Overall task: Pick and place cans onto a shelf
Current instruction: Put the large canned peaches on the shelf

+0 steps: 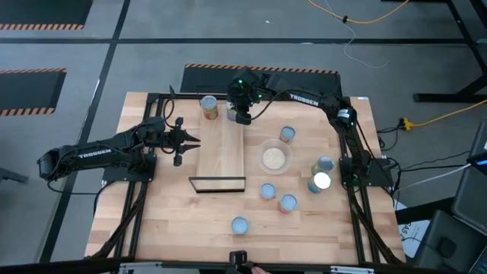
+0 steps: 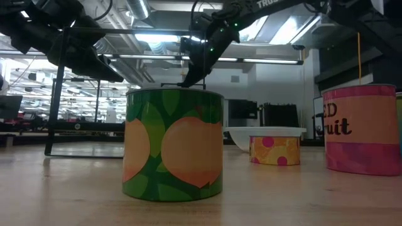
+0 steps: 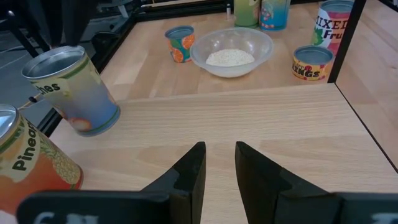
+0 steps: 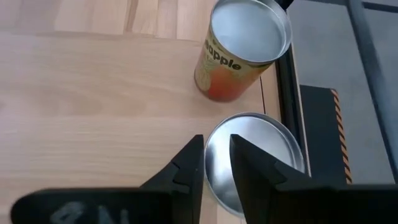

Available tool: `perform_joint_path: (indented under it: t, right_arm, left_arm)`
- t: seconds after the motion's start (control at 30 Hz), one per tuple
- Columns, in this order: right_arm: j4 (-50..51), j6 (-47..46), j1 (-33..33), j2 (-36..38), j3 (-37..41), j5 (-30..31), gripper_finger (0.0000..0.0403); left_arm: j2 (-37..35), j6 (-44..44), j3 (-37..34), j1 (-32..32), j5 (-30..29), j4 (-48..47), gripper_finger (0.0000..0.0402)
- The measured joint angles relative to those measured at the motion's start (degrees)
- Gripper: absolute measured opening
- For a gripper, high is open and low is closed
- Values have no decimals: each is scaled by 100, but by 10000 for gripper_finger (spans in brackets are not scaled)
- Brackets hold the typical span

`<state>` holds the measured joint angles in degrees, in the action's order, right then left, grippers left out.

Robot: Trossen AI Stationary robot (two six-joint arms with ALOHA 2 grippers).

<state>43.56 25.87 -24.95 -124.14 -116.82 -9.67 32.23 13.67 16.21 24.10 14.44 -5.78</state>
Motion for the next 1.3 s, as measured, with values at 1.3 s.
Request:
perform_joint_path:
  t: [1.3]
  right_arm:
    - [892,2724,-69,15,-194,210,82]
  left_arm:
    - [0,0,0,-2,0,0,80]
